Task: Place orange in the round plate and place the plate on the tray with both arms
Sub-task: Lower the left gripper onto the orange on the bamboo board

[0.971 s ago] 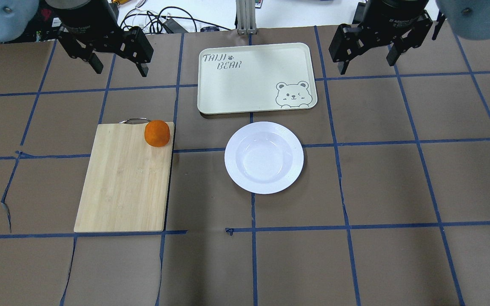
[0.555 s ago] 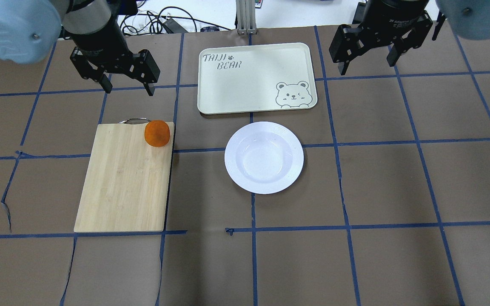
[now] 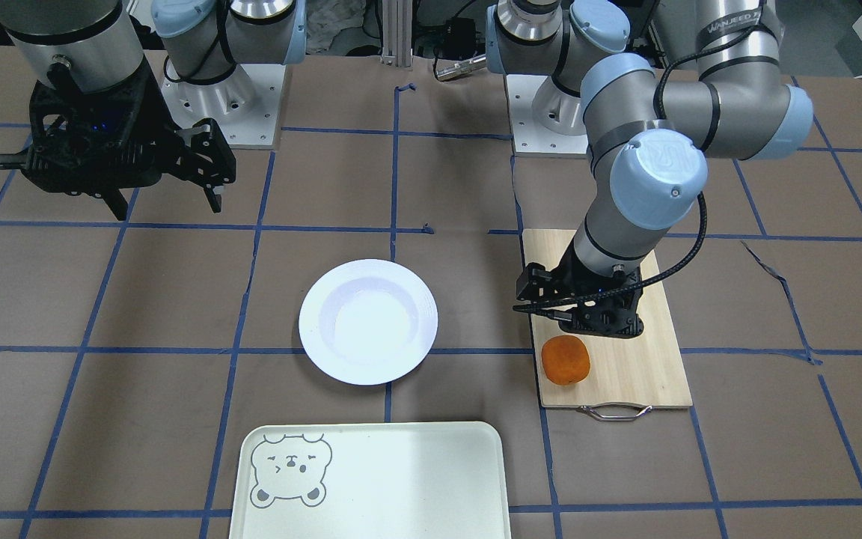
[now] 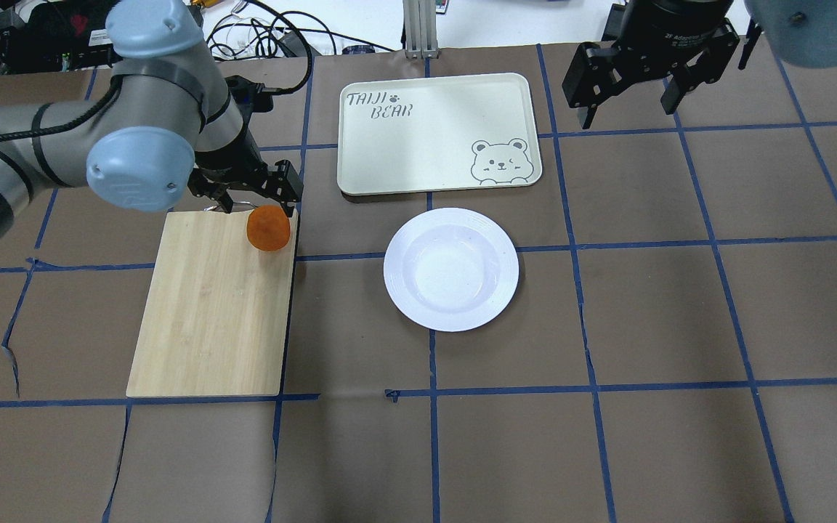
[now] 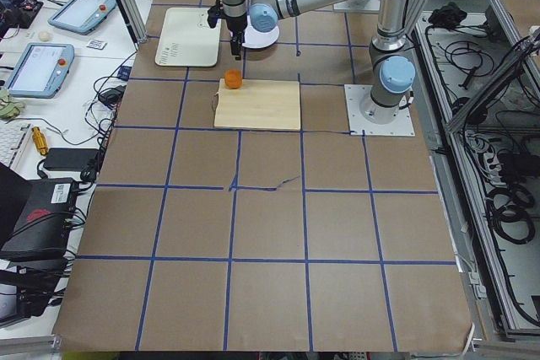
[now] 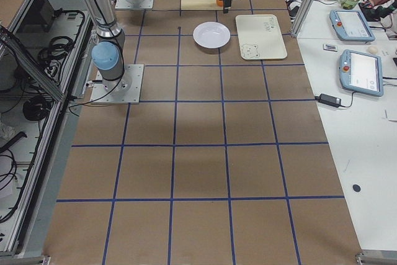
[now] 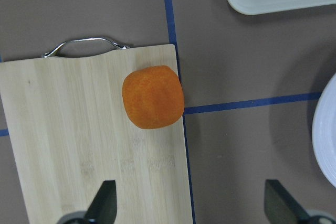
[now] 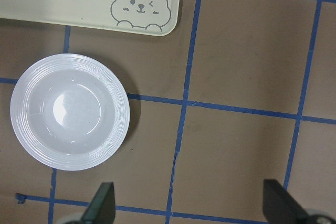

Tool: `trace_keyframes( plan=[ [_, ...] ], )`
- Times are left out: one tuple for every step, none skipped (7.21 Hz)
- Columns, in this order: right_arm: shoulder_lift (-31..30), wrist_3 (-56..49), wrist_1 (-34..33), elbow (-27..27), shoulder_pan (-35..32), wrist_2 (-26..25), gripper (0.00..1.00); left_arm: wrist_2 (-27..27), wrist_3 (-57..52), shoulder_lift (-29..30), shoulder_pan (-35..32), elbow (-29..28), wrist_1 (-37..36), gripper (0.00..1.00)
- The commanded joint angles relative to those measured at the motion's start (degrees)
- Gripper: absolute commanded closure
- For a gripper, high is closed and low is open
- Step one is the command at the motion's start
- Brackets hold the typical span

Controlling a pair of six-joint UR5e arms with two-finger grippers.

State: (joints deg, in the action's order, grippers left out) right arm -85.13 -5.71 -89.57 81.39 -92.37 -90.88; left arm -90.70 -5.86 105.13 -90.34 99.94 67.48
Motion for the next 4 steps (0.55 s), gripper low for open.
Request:
trace_keyframes(
  plan=[
    [0.0, 0.0, 0.0, 0.0, 0.0, 0.0, 0.0, 0.0, 0.1, 4.9, 0.2, 1.8, -5.1, 0.0],
    [0.0, 0.0, 0.0, 0.0, 0.0, 0.0, 0.0, -0.1, -0.4, 7.2, 0.2, 1.8, -6.6, 0.0],
    [0.0, 0.0, 0.0, 0.2, 0.0, 0.0, 0.0, -0.2, -0.7, 8.7, 0.2, 1.8, -7.4, 0.0],
    [0.0, 0.0, -0.1, 0.3, 0.0, 0.0, 0.0, -0.3, -1.4, 9.0, 0.3, 1.8, -7.4, 0.0]
  ],
)
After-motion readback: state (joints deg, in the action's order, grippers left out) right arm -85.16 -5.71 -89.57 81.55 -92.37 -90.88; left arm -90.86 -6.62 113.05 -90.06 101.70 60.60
